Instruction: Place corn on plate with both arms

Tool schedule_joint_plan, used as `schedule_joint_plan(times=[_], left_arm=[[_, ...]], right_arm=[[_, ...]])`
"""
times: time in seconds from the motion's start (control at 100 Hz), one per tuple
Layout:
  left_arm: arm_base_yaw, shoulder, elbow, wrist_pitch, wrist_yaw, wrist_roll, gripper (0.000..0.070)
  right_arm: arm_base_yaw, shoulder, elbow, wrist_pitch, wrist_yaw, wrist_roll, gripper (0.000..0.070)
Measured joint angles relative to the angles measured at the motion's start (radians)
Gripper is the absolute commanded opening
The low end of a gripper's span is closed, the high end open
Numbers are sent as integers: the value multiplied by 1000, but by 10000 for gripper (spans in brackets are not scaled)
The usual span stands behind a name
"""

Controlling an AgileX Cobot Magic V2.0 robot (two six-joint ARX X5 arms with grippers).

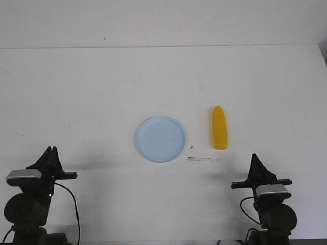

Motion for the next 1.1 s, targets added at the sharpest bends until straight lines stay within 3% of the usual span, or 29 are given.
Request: schedule_joint_plan(times=[0.14,1.1], left_arm=[[0,-85,0,-77,0,3,1],[0,-146,0,-78,0,4,1]], right_arm=[[0,0,0,0,0,0,3],[0,0,0,0,0,0,3]])
